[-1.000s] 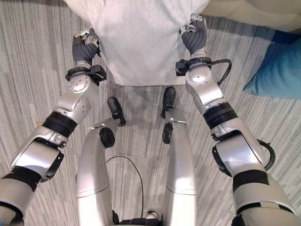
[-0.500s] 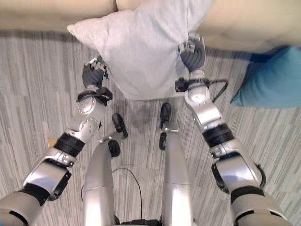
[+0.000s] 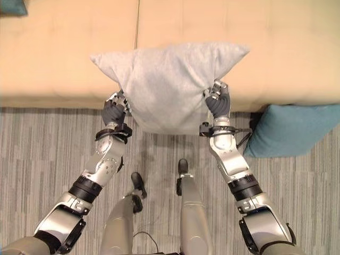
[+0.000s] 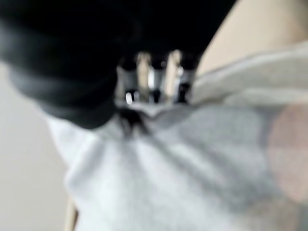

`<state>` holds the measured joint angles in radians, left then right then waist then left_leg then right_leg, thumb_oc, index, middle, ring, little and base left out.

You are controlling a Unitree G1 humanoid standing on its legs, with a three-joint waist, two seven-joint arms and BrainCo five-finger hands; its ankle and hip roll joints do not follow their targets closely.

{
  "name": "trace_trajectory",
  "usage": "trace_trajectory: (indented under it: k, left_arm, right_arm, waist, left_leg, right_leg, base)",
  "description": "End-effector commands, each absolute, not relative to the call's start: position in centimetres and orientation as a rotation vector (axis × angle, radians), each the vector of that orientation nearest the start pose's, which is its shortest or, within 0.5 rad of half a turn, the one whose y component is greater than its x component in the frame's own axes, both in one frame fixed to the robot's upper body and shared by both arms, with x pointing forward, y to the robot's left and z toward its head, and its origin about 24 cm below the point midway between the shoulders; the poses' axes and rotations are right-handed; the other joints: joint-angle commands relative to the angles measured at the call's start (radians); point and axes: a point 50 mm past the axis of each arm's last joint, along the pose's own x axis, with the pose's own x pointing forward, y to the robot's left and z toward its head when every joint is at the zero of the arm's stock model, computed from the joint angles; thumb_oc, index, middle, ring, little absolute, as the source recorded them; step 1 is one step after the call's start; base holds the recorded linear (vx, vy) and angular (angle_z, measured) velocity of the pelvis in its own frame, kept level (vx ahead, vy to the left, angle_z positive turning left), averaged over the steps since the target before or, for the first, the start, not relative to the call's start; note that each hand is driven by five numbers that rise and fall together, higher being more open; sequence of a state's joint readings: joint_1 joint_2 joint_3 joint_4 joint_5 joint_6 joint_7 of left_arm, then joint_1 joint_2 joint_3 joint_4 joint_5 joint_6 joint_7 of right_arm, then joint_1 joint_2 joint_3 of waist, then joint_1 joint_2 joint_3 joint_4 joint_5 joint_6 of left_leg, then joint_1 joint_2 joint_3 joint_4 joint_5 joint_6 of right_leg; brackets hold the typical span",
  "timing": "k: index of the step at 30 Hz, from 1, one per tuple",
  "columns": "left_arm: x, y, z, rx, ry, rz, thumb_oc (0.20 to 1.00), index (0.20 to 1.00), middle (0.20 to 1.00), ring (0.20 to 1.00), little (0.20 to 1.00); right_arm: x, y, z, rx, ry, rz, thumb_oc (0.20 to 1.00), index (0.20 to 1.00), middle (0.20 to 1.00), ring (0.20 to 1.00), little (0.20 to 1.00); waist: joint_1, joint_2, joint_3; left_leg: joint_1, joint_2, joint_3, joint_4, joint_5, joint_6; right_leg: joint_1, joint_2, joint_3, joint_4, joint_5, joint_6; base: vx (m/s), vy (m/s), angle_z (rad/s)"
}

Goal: Pick up all the scattered cushions and arrange them neatly on the sofa.

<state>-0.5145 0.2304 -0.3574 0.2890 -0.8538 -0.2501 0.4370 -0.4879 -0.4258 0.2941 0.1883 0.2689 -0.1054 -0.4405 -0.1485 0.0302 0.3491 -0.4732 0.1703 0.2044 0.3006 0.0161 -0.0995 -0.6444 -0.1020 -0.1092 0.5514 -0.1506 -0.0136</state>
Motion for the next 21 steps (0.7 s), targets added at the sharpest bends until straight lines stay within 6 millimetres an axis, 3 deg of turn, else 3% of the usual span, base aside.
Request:
trace_trajectory:
  k: [1,4,7,9,10,12,14,16,17,19,21]
  left_arm:
    - [32.0,6.6,12.0,-0.595,-0.161,-0.180,0.200,0.200,0.200,0.200,0.200]
    - [31.8,6.6,11.1,-0.608,-0.123,-0.174,0.200,0.200,0.200,0.200,0.200]
    - [31.3,6.5,10.1,-0.611,-0.088,-0.163,0.200,0.200,0.200,0.200,0.200]
    - [31.1,6.6,9.7,-0.608,-0.083,-0.157,0.200,0.200,0.200,0.200,0.200]
    - [30.5,7.3,8.9,-0.613,-0.068,-0.137,0.200,0.200,0.200,0.200,0.200]
    - [30.1,7.4,8.2,-0.604,-0.049,-0.150,0.200,0.200,0.200,0.200,0.200]
    - [29.6,7.7,7.6,-0.596,-0.034,-0.148,0.200,0.200,0.200,0.200,0.200]
    - [29.3,7.9,7.3,-0.595,-0.029,-0.149,0.200,0.200,0.200,0.200,0.200]
    - [29.3,7.9,7.3,-0.595,-0.029,-0.149,0.200,0.200,0.200,0.200,0.200]
    - [29.0,8.4,7.0,-0.573,-0.029,-0.138,0.200,0.200,0.200,0.200,0.200]
    - [28.9,9.0,6.8,-0.560,-0.030,-0.122,0.200,0.200,0.200,0.200,0.200]
  right_arm:
    - [31.5,-12.1,16.2,-0.057,-0.520,0.057,0.200,0.200,0.200,0.200,0.200]
    - [31.4,-12.4,15.4,-0.029,-0.484,0.045,0.200,0.200,0.200,0.200,0.200]
    - [30.9,-12.8,13.8,-0.007,-0.427,0.026,0.200,0.200,0.200,0.200,0.200]
    - [30.8,-13.1,13.5,-0.006,-0.419,0.015,0.200,0.200,0.200,0.200,0.200]
    - [30.4,-13.2,12.9,-0.007,-0.402,0.025,0.200,0.200,0.200,0.200,0.200]
    - [30.2,-13.7,12.1,0.001,-0.372,0.014,0.200,0.200,0.200,0.200,0.200]
    - [29.9,-13.8,11.5,0.009,-0.349,0.020,0.200,0.200,0.200,0.200,0.200]
    - [29.7,-13.8,11.3,0.006,-0.345,0.023,0.200,0.200,0.200,0.200,0.200]
    - [29.7,-13.8,11.3,0.006,-0.345,0.023,0.200,0.200,0.200,0.200,0.200]
    - [29.5,-13.7,11.1,0.006,-0.338,0.030,0.200,0.200,0.200,0.200,0.200]
    - [29.6,-13.4,10.9,0.016,-0.328,0.046,0.200,0.200,0.200,0.200,0.200]
  waist:
    - [-0.001,-0.005,-0.116]
    - [0.006,-0.008,-0.139]
    - [0.036,-0.012,-0.146]
    - [0.050,-0.016,-0.144]
    - [0.068,-0.028,-0.157]
    - [0.067,-0.038,-0.170]
    - [0.082,-0.050,-0.192]
    - [0.091,-0.057,-0.191]
    - [0.093,-0.056,-0.193]
    - [0.095,-0.054,-0.191]
    - [0.093,-0.040,-0.186]
  left_leg:
    - [-0.010,0.038,-0.019,0.153,0.013,-0.017]
    - [0.026,0.013,0.014,0.029,0.038,-0.005]
    - [0.040,-0.004,0.037,-0.136,0.171,-0.036]
    - [0.049,-0.007,0.018,-0.142,0.182,-0.039]
    - [0.141,-0.038,-0.031,-0.159,0.129,-0.016]
    - [0.177,-0.057,-0.006,-0.156,0.106,-0.006]
    - [0.222,-0.085,0.007,-0.142,0.055,0.024]
    - [0.245,-0.105,0.021,-0.127,0.020,0.051]
    - [0.243,-0.103,0.022,-0.129,0.022,0.051]
    - [0.290,-0.123,0.044,-0.130,-0.010,0.082]
    - [0.350,-0.128,0.055,-0.147,-0.036,0.107]
  right_leg:
    - [0.183,0.051,0.016,-0.233,0.071,0.029]
    - [0.261,0.063,-0.004,-0.271,0.067,0.038]
    - [0.418,0.094,0.000,-0.337,0.060,0.046]
    - [0.449,0.104,0.012,-0.348,0.060,0.046]
    - [0.516,0.098,0.032,-0.370,0.053,0.061]
    - [0.570,0.087,0.040,-0.387,0.050,0.078]
    - [0.605,0.060,0.046,-0.369,0.049,0.108]
    - [0.574,0.034,0.044,-0.283,0.111,0.156]
    - [0.570,0.036,0.045,-0.285,0.115,0.155]
    - [0.536,0.013,0.046,-0.146,0.204,0.201]
    - [0.500,0.000,0.026,-0.044,0.215,0.201]
  base:
    - [0.21,-0.184,0.34]
    - [0.24,-0.017,0.17]
    - [0.35,0.059,0.18]
    - [0.24,0.097,-0.18]
    - [0.32,0.150,-0.51]
    - [0.36,0.183,-0.98]
    - [0.30,0.186,-0.46]
    - [0.19,0.149,-0.46]
    - [0.13,0.132,-0.45]
    - [0.18,0.176,-0.25]
    - [0.22,0.210,-0.35]
